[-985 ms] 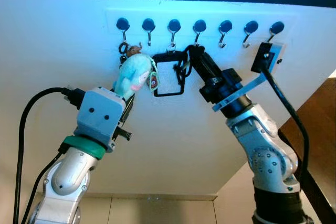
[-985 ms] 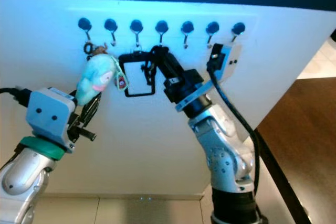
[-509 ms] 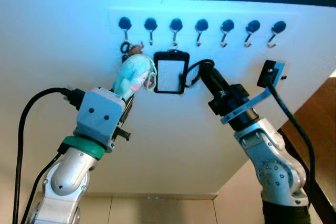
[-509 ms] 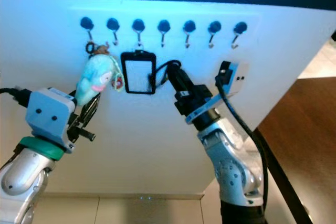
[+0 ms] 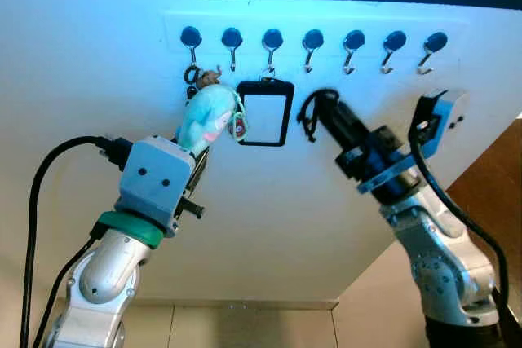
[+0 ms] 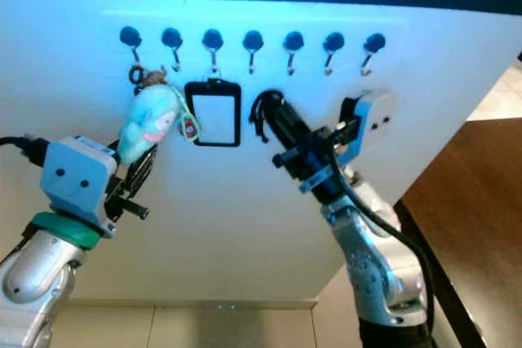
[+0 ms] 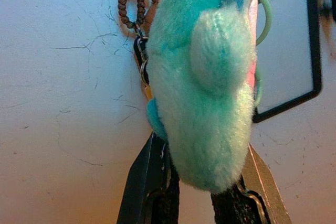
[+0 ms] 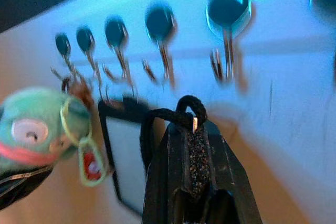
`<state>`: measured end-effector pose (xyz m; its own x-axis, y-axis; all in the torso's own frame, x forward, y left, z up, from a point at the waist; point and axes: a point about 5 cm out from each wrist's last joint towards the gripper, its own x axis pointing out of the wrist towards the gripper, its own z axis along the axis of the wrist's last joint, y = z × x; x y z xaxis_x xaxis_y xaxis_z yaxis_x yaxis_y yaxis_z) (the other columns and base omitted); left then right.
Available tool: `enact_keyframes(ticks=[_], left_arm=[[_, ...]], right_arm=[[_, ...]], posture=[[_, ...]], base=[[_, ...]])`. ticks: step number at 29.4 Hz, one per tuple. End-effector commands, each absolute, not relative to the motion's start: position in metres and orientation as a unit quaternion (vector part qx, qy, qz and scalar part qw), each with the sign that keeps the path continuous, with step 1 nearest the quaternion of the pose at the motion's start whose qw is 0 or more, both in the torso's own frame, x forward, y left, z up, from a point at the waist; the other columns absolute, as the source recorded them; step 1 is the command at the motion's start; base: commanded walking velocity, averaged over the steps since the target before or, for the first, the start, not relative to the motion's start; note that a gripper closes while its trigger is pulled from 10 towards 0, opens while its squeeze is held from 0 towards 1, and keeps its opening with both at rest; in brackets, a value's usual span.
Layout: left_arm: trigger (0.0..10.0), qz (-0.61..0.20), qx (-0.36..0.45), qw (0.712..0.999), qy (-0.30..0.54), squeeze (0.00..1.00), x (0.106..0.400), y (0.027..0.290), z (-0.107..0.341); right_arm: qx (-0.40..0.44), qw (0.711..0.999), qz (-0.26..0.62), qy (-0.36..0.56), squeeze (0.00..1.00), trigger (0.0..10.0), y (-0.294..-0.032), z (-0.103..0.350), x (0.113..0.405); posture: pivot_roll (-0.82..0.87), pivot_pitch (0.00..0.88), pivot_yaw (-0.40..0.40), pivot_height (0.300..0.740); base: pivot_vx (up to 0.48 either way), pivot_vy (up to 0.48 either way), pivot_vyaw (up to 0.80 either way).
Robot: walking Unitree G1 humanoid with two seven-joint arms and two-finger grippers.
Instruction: Hang keys on a hook
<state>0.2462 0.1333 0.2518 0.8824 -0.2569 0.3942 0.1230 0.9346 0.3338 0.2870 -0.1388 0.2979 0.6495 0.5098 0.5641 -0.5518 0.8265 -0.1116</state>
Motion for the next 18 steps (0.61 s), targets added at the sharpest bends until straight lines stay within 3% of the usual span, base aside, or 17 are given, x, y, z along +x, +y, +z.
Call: enact_keyframes(ticks=[1,4,11,18], left_arm=[[10.0,-0.106,0.154,0.957,-0.221,0.00,0.245,0.131,0.251],[10.0,-0.110,0.153,0.957,-0.220,0.00,0.245,0.130,0.250],[10.0,-0.116,0.150,0.957,-0.221,0.00,0.247,0.129,0.251],[10.0,-0.116,0.149,0.957,-0.222,0.00,0.247,0.127,0.251]], right_arm=[[-0.003,0.906,0.251,-0.342,0.00,10.0,-0.145,0.311,0.282],[-0.037,0.903,0.194,-0.381,0.00,10.0,-0.154,0.323,0.278],[-0.090,0.903,0.160,-0.388,0.00,10.0,-0.157,0.318,0.275],[-0.057,0.908,0.189,-0.371,0.00,10.0,-0.142,0.306,0.281]], posture=[[0.08,0.134,0.085,0.740],[0.08,0.135,0.087,0.740],[0.07,0.140,0.093,0.740],[0.08,0.141,0.089,0.740]], base=[[0.000,0.000,0.00],[0.000,0.000,0.00],[0.000,0.000,0.00],[0.000,0.000,0.00]])
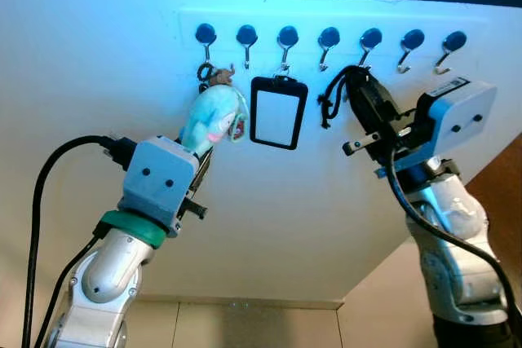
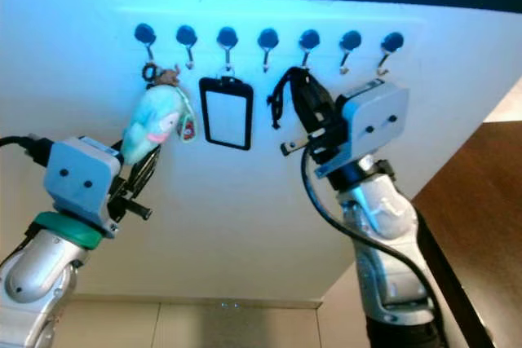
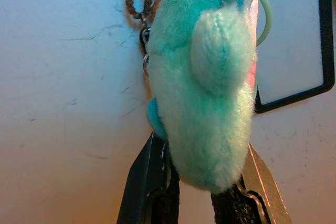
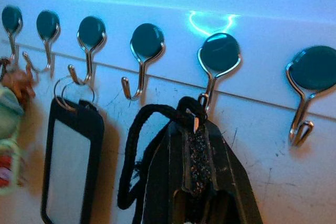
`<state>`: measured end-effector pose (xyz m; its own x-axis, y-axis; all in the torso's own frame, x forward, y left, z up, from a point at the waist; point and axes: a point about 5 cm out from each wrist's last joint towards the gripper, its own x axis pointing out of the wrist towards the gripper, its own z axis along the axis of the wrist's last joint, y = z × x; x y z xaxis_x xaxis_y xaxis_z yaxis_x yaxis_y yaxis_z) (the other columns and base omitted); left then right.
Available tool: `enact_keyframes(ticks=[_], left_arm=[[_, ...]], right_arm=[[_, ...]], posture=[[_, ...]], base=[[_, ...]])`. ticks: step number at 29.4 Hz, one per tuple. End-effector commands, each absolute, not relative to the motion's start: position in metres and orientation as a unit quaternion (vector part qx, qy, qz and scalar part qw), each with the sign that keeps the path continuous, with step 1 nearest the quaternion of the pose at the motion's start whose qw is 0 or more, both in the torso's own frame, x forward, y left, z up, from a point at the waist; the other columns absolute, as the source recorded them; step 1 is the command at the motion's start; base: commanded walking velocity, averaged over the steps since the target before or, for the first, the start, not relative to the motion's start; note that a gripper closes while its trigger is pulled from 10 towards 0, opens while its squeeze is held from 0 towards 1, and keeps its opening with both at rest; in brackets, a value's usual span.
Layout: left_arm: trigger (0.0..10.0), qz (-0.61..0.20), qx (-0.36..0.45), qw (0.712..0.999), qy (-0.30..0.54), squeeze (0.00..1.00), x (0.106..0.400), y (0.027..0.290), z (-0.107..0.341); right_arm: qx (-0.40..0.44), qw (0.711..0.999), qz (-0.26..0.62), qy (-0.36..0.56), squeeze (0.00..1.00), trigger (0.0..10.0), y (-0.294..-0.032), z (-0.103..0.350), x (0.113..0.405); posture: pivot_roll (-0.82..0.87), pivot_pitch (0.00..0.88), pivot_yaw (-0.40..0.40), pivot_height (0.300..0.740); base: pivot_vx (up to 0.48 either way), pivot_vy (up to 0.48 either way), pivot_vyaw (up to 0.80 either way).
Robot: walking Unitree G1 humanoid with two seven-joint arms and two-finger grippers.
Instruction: Hang keys on a hook
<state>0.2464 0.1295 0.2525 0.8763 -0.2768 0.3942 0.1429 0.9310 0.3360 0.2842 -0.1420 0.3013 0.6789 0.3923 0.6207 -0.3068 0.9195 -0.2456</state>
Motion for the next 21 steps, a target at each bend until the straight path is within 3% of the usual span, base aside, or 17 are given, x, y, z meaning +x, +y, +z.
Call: enact_keyframes(ticks=[1,4,12,19,21], left_arm=[[10.0,-0.116,0.149,0.957,-0.222,0.00,0.247,0.128,0.251],[10.0,-0.114,0.150,0.957,-0.221,0.00,0.246,0.128,0.251],[10.0,-0.117,0.148,0.957,-0.220,0.00,0.246,0.127,0.251],[10.0,-0.118,0.148,0.957,-0.220,0.00,0.247,0.126,0.250],[10.0,-0.118,0.148,0.957,-0.220,0.00,0.247,0.127,0.250]], right_arm=[[-0.043,0.909,0.194,-0.366,0.00,10.0,-0.141,0.305,0.281],[0.045,0.914,0.223,-0.336,0.00,10.0,-0.138,0.299,0.283],[0.099,0.881,0.363,-0.286,0.00,10.0,-0.130,0.291,0.267],[0.122,0.873,0.373,-0.289,0.00,10.0,-0.134,0.294,0.264],[0.182,0.870,0.345,-0.302,0.00,10.0,-0.139,0.300,0.267]], posture=[[0.08,0.141,0.089,0.740],[0.08,0.143,0.089,0.740],[0.07,0.147,0.092,0.740],[0.07,0.147,0.092,0.740],[0.07,0.147,0.093,0.740]], base=[[0.000,0.000,0.00],[0.000,0.000,0.00],[0.000,0.000,0.00],[0.000,0.000,0.00],[0.000,0.000,0.00]])
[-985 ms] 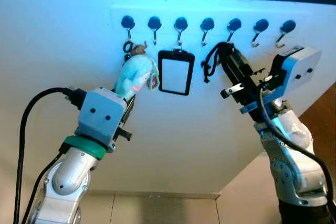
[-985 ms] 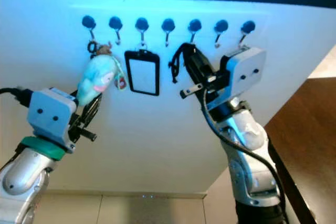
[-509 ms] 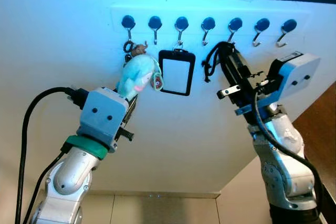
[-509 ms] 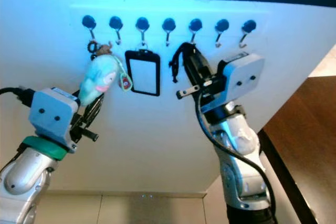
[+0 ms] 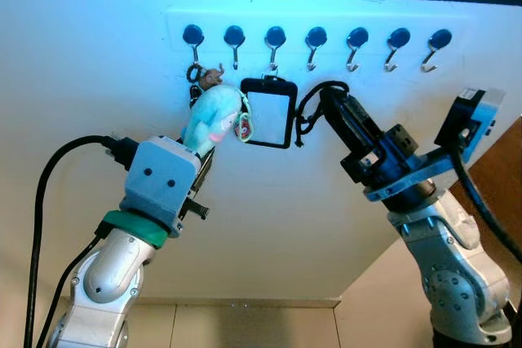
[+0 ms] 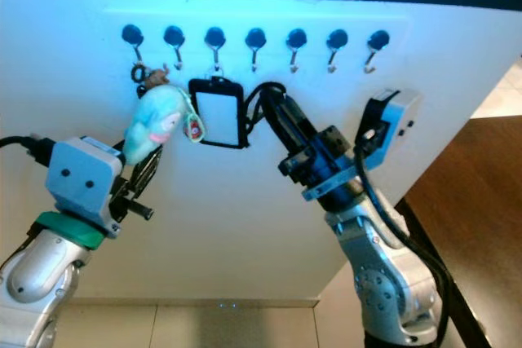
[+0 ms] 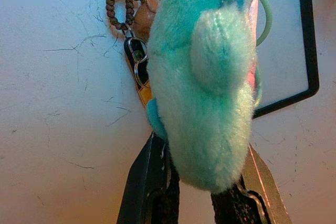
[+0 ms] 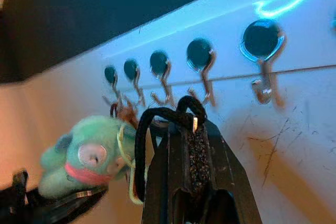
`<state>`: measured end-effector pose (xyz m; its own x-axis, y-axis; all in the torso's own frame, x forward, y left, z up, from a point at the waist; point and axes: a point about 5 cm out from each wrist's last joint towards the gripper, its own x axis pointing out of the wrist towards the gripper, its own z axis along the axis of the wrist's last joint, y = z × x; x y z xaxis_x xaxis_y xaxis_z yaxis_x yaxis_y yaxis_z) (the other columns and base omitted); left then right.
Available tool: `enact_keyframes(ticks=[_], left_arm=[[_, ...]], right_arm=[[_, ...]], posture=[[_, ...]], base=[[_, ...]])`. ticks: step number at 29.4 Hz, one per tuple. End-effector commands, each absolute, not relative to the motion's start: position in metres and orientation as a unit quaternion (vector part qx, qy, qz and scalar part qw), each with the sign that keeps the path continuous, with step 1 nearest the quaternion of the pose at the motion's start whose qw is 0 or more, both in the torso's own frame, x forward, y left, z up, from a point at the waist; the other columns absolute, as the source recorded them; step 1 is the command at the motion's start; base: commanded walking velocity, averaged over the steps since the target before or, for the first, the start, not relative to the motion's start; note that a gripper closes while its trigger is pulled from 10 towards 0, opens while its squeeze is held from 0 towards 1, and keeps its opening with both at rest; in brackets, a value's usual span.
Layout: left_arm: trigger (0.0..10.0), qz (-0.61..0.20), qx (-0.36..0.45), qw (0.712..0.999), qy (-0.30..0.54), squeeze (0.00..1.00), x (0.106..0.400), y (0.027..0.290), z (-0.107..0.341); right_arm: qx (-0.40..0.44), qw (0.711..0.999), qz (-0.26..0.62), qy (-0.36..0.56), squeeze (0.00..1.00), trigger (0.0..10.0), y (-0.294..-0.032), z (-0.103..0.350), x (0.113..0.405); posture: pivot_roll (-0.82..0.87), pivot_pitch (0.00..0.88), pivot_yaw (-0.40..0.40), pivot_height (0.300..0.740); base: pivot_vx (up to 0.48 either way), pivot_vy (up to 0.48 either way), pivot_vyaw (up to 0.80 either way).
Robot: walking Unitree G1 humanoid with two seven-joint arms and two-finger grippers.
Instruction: Hang keys on a hook
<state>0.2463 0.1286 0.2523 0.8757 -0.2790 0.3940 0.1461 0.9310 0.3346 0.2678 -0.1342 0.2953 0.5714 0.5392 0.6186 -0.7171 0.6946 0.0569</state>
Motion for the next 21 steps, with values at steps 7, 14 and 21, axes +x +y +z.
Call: enact_keyframes(ticks=[7,14,21], left_arm=[[10.0,-0.118,0.148,0.957,-0.219,0.00,0.247,0.126,0.250],[10.0,-0.119,0.148,0.957,-0.218,0.00,0.247,0.126,0.250],[10.0,-0.118,0.147,0.958,-0.218,0.00,0.247,0.126,0.250]], right_arm=[[0.275,0.873,0.274,-0.295,0.00,10.0,-0.148,0.299,0.276],[0.341,0.861,0.259,-0.276,0.00,10.0,-0.146,0.299,0.278],[0.341,0.865,0.277,-0.243,0.00,10.0,-0.137,0.292,0.277]], posture=[[0.07,0.148,0.093,0.740],[0.07,0.149,0.092,0.740],[0.07,0.147,0.087,0.740]], base=[[0.000,0.000,0.00],[0.000,0.000,0.00],[0.000,0.000,0.00]])
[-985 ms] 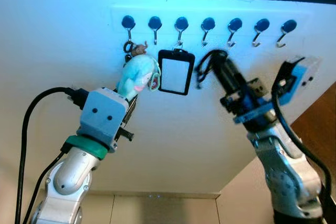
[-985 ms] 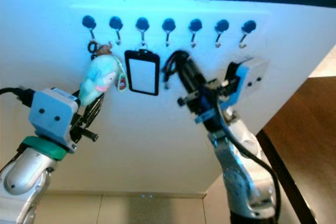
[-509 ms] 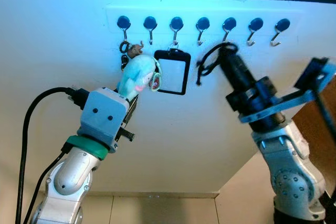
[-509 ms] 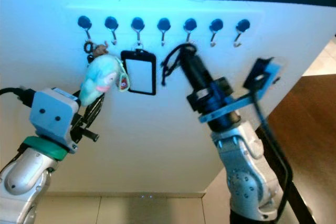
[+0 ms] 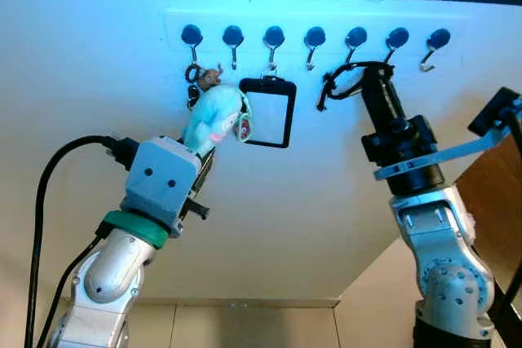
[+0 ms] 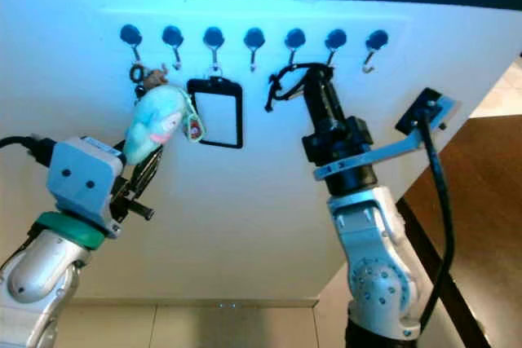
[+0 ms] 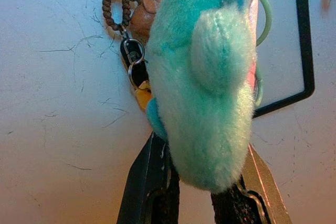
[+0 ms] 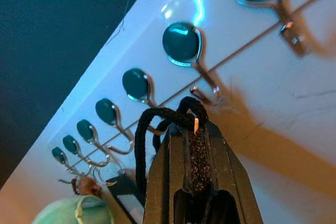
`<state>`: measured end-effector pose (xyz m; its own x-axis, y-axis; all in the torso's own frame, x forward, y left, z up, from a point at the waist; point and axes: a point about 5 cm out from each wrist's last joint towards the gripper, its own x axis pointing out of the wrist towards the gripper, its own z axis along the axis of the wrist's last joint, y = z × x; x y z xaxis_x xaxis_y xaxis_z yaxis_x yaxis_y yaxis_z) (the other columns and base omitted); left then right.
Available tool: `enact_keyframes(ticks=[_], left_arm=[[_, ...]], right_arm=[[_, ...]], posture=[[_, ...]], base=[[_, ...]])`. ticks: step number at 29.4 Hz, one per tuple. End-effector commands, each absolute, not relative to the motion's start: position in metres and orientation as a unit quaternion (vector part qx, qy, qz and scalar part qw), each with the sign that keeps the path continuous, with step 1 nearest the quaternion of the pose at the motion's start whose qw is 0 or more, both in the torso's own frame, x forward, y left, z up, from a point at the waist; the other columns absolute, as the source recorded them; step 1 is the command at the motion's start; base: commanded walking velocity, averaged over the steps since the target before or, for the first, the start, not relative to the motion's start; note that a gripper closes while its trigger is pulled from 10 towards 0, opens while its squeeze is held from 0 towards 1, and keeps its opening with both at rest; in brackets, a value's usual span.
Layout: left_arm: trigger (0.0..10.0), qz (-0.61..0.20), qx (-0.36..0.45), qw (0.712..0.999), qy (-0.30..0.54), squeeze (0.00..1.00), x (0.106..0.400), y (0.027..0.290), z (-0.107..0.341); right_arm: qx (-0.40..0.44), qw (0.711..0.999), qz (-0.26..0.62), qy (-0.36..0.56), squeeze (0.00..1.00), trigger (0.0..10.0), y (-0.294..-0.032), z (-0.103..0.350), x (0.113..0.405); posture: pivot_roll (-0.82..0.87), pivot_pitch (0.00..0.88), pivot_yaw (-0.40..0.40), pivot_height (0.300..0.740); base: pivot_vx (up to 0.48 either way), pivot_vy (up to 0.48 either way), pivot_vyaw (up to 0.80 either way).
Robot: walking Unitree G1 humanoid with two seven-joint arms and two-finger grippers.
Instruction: Hang keys on a hook
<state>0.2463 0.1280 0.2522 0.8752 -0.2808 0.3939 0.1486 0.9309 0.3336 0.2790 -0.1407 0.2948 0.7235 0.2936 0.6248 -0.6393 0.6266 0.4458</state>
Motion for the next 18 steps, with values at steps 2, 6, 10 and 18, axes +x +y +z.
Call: enact_keyframes(ticks=[2,6,10,18], left_arm=[[10.0,-0.118,0.146,0.958,-0.218,0.00,0.246,0.126,0.249],[10.0,-0.118,0.147,0.958,-0.218,0.00,0.246,0.126,0.249],[10.0,-0.118,0.147,0.957,-0.219,0.00,0.247,0.126,0.249],[10.0,-0.119,0.147,0.957,-0.218,0.00,0.247,0.126,0.248]], right_arm=[[0.341,0.867,0.281,-0.232,0.00,10.0,-0.134,0.289,0.277],[0.324,0.867,0.316,-0.207,0.00,10.0,-0.125,0.281,0.273],[0.236,0.879,0.377,-0.172,0.00,10.0,-0.114,0.265,0.262],[0.218,0.882,0.380,-0.173,0.00,10.0,-0.123,0.263,0.262]], posture=[[0.07,0.147,0.087,0.740],[0.07,0.142,0.087,0.740],[0.07,0.140,0.086,0.740],[0.06,0.133,0.086,0.740]], base=[[0.000,0.000,0.00],[0.000,0.000,0.00],[0.000,0.000,0.00],[0.000,0.000,0.00]])
